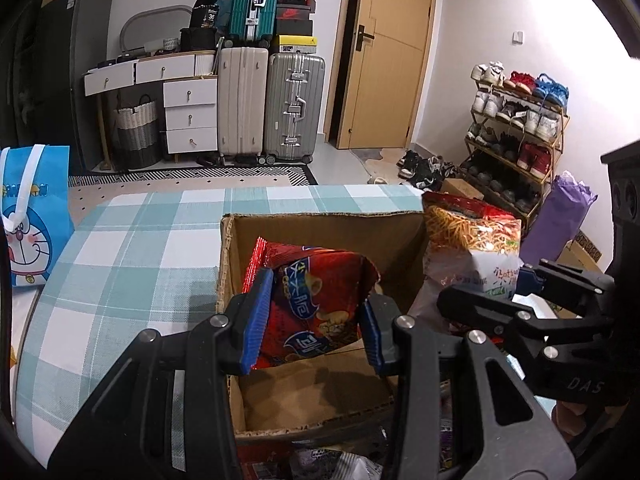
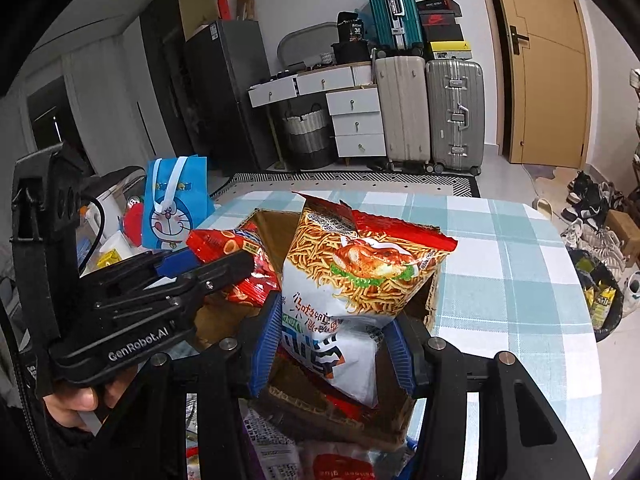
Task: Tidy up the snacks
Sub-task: 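Lower both bags into the box and open both grippers, then reach the right gripper to the blue Oreo pack and grasp it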
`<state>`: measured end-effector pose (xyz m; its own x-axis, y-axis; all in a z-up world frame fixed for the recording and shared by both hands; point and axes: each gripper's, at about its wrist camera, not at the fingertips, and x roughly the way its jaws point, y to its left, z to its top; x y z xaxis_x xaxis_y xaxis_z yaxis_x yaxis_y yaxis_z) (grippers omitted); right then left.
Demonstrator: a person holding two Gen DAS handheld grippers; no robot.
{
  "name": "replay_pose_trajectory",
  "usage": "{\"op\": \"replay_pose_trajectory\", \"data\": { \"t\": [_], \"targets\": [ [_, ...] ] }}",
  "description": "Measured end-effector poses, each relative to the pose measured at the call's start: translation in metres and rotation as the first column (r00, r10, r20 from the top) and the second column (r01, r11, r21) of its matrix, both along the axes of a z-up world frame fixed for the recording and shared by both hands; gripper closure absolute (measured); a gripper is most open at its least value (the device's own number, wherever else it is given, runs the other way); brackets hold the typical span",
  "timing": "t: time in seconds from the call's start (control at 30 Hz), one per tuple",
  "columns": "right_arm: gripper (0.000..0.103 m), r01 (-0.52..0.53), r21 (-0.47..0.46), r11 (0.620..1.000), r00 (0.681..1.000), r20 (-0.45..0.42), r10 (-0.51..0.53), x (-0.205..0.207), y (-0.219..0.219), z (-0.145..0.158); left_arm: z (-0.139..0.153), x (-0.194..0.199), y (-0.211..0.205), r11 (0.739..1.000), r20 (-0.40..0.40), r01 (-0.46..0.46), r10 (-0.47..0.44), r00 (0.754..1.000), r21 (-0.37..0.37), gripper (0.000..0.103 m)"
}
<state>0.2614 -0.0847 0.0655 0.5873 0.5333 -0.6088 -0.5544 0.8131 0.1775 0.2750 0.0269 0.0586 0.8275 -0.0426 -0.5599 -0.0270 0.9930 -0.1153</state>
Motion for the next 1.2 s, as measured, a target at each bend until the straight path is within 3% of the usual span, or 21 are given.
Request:
{"op": "replay_pose_trajectory", "data": {
  "t": [0.2, 0.4, 0.47, 0.53, 0.6, 0.67, 0.7, 0.8, 1.0, 1.2],
  "targets": [
    [0.053, 0.001, -0.015, 1.0, 1.0, -0.013, -0.001, 0.004, 0.004, -0.008, -0.007, 0.007, -0.002, 1.0, -0.018, -0.004, 0.004, 1.0, 0.021, 0.065],
    [0.052, -0.002, -0.021, 1.0, 1.0, -0.019, 0.001, 0.004, 0.005, -0.009, -0.006, 0.006, 0.005, 1.0, -0.026, 0.008, -0.008, 1.0, -0.014, 0.064],
    [0.05, 0.001, -0.012, 1.0, 1.0, -0.011, -0.002, 0.001, 0.004, -0.006, -0.003, 0.004, 0.008, 1.0, -0.028, -0.004, 0.004, 1.0, -0.018, 0.056],
    [0.05, 0.031, -0.02, 0.999, 0.999, 0.011, -0.03, -0.003, 0.0, -0.001, 0.001, -0.002, 0.012, 0.999, -0.028, -0.027, 0.026, 0.999, -0.024, 0.031],
    [0.045, 0.051, -0.023, 0.998, 0.998, 0.031, -0.05, -0.007, -0.005, 0.004, 0.006, -0.01, 0.017, 0.999, -0.015, -0.039, 0.038, 0.999, -0.032, 0.022],
    [0.025, 0.063, -0.021, 0.998, 0.997, 0.04, -0.062, -0.013, -0.012, 0.009, 0.01, -0.02, 0.021, 0.998, 0.002, -0.05, 0.05, 0.999, -0.033, 0.021],
    [0.021, 0.071, -0.016, 0.997, 0.996, 0.05, -0.07, -0.017, -0.017, 0.011, 0.012, -0.025, 0.023, 0.998, 0.004, -0.059, 0.059, 0.998, -0.033, 0.017],
    [0.002, 0.11, -0.019, 0.994, 0.991, 0.075, -0.109, -0.028, -0.03, 0.019, 0.015, -0.043, 0.029, 0.996, 0.001, -0.077, 0.077, 0.997, -0.039, 0.001],
    [0.001, 0.125, 0.004, 0.992, 0.989, 0.076, -0.125, -0.055, -0.053, 0.023, 0.017, -0.082, 0.03, 0.997, 0.002, -0.067, 0.068, 0.998, -0.04, 0.001],
    [0.0, 0.156, -0.007, 0.988, 0.984, 0.091, -0.155, -0.082, -0.073, 0.015, 0.008, -0.119, 0.02, 0.998, -0.015, -0.057, 0.057, 0.998, 0.017, 0.001]
  ]
}}
